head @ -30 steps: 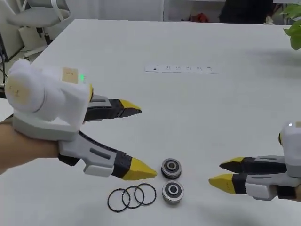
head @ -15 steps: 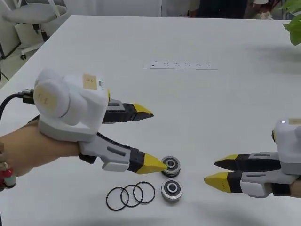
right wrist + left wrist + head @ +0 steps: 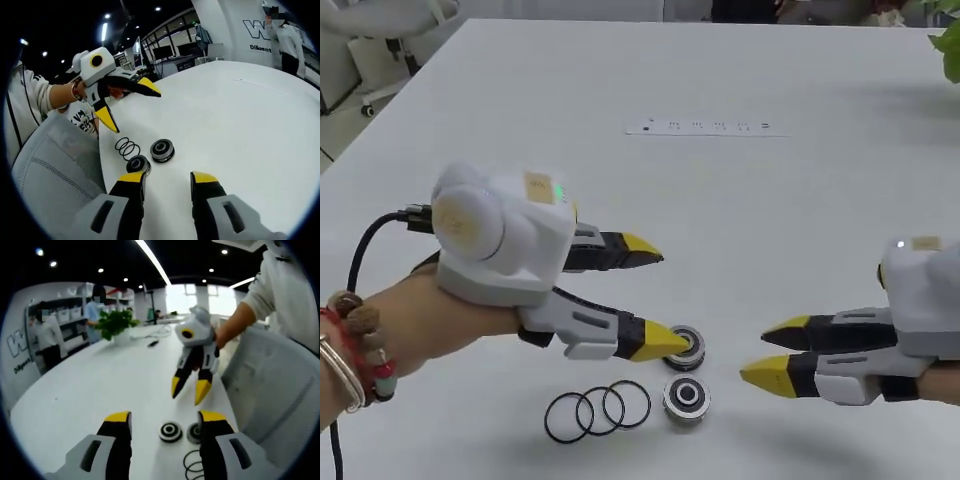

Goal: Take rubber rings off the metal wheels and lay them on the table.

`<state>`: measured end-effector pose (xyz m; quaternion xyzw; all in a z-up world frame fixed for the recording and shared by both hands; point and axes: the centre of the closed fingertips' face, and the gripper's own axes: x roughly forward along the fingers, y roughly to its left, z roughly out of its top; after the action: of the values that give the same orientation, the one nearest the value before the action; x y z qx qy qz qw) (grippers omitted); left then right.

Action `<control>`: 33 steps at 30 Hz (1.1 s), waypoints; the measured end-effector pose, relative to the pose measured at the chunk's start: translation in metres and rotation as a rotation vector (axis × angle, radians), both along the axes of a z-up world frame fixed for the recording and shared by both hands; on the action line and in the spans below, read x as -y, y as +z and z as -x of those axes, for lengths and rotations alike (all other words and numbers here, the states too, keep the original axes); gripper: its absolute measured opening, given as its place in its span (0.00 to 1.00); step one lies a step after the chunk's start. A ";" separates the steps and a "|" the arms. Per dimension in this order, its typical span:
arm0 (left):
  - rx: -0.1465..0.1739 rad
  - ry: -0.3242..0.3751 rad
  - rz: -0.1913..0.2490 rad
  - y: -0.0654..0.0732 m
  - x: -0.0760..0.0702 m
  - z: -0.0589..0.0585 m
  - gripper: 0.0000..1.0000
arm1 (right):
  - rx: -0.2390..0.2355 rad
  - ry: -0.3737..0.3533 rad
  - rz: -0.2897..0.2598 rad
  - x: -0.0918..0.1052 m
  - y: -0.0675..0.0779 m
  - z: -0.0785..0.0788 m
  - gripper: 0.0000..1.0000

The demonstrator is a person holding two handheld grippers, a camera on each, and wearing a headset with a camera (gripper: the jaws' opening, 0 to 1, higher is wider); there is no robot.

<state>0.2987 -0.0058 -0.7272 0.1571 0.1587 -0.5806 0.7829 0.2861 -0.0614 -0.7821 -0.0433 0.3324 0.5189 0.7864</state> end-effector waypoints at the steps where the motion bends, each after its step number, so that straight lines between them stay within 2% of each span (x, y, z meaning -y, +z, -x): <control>1: -0.002 -0.004 -0.001 -0.002 0.001 0.000 0.52 | 0.000 0.001 0.001 0.000 -0.001 -0.001 0.33; 10: -0.010 -0.015 -0.025 -0.022 0.006 -0.001 0.42 | -0.001 0.022 -0.003 -0.011 -0.003 -0.003 0.32; 18: -0.023 -0.029 -0.045 -0.035 0.008 -0.001 0.38 | -0.006 0.047 0.007 -0.016 -0.012 -0.004 0.32; 22: -0.027 -0.042 -0.065 -0.043 0.010 -0.001 0.30 | -0.007 0.057 0.010 -0.019 -0.013 -0.006 0.31; 24: -0.024 -0.043 -0.084 -0.049 0.010 -0.002 0.30 | -0.004 0.062 0.013 -0.021 -0.014 -0.006 0.31; 33: -0.036 -0.056 -0.108 -0.061 0.012 -0.001 0.23 | 0.001 0.084 0.017 -0.029 -0.018 -0.008 0.29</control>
<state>0.2995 -0.0178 -0.7880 0.1930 0.1994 -0.5955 0.7539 0.2942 -0.0319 -0.7998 -0.0643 0.3344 0.5487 0.7635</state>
